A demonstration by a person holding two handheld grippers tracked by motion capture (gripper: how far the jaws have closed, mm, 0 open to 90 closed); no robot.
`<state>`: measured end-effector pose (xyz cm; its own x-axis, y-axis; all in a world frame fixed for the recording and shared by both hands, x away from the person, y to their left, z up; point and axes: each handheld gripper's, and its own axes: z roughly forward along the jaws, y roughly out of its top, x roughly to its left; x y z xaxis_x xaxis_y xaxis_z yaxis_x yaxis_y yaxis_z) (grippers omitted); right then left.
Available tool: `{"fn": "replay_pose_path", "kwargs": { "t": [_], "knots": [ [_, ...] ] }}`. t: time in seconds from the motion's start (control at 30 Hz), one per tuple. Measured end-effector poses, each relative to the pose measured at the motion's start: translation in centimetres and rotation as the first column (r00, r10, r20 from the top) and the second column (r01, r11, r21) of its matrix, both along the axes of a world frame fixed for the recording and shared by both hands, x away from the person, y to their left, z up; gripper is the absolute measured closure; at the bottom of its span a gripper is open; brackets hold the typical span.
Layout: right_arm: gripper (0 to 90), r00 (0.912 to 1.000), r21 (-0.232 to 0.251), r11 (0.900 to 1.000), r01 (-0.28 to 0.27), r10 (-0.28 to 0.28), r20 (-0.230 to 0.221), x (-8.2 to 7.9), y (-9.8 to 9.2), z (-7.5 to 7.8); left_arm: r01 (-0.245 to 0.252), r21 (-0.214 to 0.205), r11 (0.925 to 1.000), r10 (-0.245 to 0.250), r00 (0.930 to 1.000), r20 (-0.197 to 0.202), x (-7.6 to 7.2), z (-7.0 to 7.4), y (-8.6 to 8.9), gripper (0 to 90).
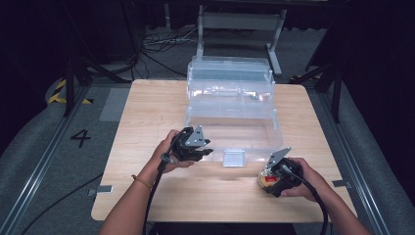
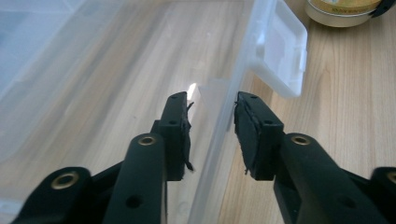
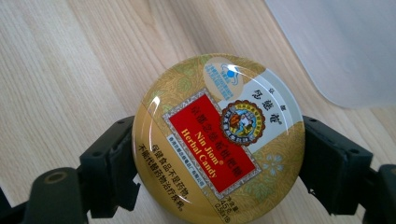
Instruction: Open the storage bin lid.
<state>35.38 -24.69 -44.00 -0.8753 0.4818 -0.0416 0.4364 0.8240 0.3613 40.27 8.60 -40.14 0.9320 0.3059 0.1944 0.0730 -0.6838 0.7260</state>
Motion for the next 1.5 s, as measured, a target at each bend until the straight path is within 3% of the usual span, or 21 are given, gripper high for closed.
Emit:
{"fn": "replay_pose_path", "kwargs": {
  "t": [0.17, 0.23, 0.3, 0.4, 0.47, 0.57, 0.6, 0.7, 0.73, 0.87, 0.9, 1.03, 1.13, 1.23, 1.37, 1.43, 1.5],
  "knots": [
    [20.4, 0.9998, 0.009, 0.9997, 0.021, -0.021, 0.0, -0.1, -1.0, 0.4, -0.063, 0.005, 0.998, 0.063, 0.9968, 0.05, -0.5, 1.4, 0.7, 45.1],
    [20.4, 0.9992, 0.013, 0.9992, 0.039, -0.039, 0.005, 0.0, -1.5, 0.6, -0.108, 0.018, 0.994, 0.106, 0.9905, 0.088, -0.9, 2.3, 1.2, 33.0],
    [20.4, 0.999, 0.014, 0.999, 0.043, -0.044, 0.008, 0.1, -1.8, 0.8, -0.114, -0.018, 0.9933, 0.116, 0.9901, 0.079, -1.2, 3.0, 1.8, 25.6],
    [20.5, 0.9982, 0.015, 0.9981, 0.059, -0.059, 0.013, 0.2, -2.3, 1.0, -0.151, -0.037, 0.9879, 0.154, 0.9839, 0.091, -1.4, 3.7, 2.5, 23.1],
    [20.5, 0.9979, 0.02, 0.9978, 0.063, -0.063, 0.014, 0.3, -2.6, 1.1, -0.166, -0.015, 0.986, 0.167, 0.9807, 0.102, -1.9, 4.0, 3.1, 21.5],
    [20.5, 0.9971, 0.016, 0.997, 0.076, -0.076, 0.011, 0.5, -3.0, 1.2, -0.183, -0.021, 0.9829, 0.184, 0.9771, 0.107, -2.9, 3.8, 4.7, 21.3],
    [20.5, 0.9966, 0.02, 0.9965, 0.081, -0.081, 0.009, 0.5, -3.1, 1.2, -0.189, -0.039, 0.9812, 0.192, 0.977, 0.093, -3.2, 3.5, 5.3, 21.2],
    [20.5, 0.9953, 0.024, 0.9951, 0.096, -0.096, 0.012, 0.6, -3.5, 1.5, -0.21, -0.037, 0.977, 0.212, 0.9753, 0.063, -3.3, 2.7, 6.2, 21.2],
    [20.5, 0.9953, 0.024, 0.9951, 0.096, -0.096, 0.012, 0.6, -3.5, 1.5, -0.226, -0.019, 0.9739, 0.227, 0.9731, 0.041, -3.3, 2.2, 6.6, 21.2],
    [20.5, 0.9943, 0.031, 0.994, 0.105, -0.105, 0.016, 0.7, -3.8, 1.7, -0.258, 0.021, 0.9658, 0.258, 0.9659, 0.022, -3.2, -0.1, 8.0, 22.0],
    [20.5, 0.9945, 0.025, 0.9944, 0.103, -0.103, 0.017, 0.8, -3.9, 1.8, -0.27, 0.025, 0.9627, 0.27, 0.9628, -0.014, -3.0, -1.3, 8.6, 21.6],
    [20.5, 0.9946, 0.022, 0.9945, 0.103, -0.103, 0.014, 0.8, -3.9, 1.8, -0.279, 0.038, 0.9595, 0.281, 0.9583, -0.054, -3.0, -3.2, 9.1, 21.4],
    [20.5, 0.9943, 0.021, 0.9942, 0.105, -0.105, 0.017, 0.9, -4.0, 1.8, -0.266, 0.065, 0.9617, 0.271, 0.9583, -0.09, -2.9, -4.8, 9.7, 21.3],
    [20.5, 0.9941, 0.024, 0.9941, 0.106, -0.106, 0.02, 0.9, -4.1, 1.8, -0.275, 0.06, 0.9595, 0.28, 0.9546, -0.102, -2.9, -5.6, 10.0, 21.4],
    [20.4, 0.9941, 0.018, 0.9942, 0.106, -0.106, 0.02, 1.0, -4.3, 2.0, -0.272, 0.027, 0.9618, 0.273, 0.9508, -0.146, -3.0, -6.7, 10.6, 20.5],
    [20.5, 0.9943, 0.019, 0.9944, 0.104, -0.104, 0.022, 1.0, -4.4, 2.1, -0.29, 0.009, 0.9569, 0.288, 0.9437, -0.163, -3.0, -7.3, 10.8, 20.4],
    [20.5, 0.9945, 0.017, 0.9947, 0.101, -0.102, 0.023, 1.0, -4.3, 2.1, -0.291, 0.018, 0.9565, 0.289, 0.9395, -0.183, -3.1, -7.7, 10.9, 20.6]
  ]
}}
